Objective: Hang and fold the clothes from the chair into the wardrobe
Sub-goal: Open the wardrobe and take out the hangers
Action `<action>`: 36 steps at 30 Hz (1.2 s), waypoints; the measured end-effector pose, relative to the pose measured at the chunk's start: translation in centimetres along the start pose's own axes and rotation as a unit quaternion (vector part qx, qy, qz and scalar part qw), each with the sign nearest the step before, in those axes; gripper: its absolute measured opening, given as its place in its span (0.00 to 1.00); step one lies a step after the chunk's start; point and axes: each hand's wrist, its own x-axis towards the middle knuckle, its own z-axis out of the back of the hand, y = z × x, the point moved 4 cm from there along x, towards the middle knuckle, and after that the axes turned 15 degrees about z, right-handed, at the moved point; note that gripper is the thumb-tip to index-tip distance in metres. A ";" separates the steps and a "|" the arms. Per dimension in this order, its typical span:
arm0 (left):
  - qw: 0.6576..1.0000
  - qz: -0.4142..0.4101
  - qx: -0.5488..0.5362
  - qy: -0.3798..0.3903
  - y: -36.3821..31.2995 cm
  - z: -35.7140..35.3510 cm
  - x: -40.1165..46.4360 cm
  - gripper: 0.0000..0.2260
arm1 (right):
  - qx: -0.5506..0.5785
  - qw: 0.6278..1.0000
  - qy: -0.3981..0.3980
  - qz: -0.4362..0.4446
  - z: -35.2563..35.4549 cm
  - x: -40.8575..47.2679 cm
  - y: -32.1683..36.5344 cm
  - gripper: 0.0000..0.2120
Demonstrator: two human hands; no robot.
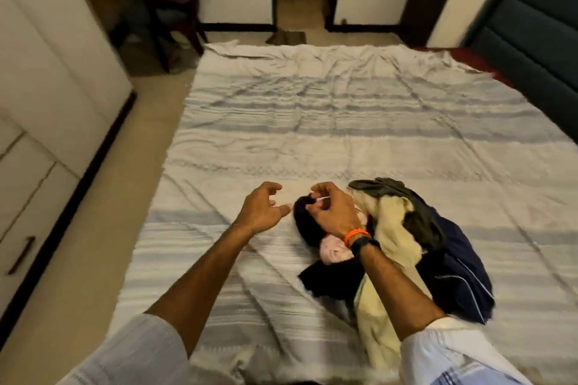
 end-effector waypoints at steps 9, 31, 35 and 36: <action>0.965 0.092 -0.143 -0.201 19.4 22.9 -11.4 0.23 | 0.046 0.965 0.181 0.184 -21.5 -1.6 21.3 0.16; 0.654 0.322 -0.286 -0.622 53.6 56.9 -48.6 0.21 | 0.206 0.696 0.517 0.454 -64.9 -23.4 69.1 0.14; 0.582 0.342 -0.294 -0.676 56.3 60.4 -54.6 0.21 | 0.226 0.631 0.554 0.493 -69.4 -27.9 76.6 0.14; 0.568 0.347 -0.296 -0.685 56.8 60.9 -56.0 0.21 | 0.231 0.617 0.559 0.503 -70.0 -29.0 77.9 0.14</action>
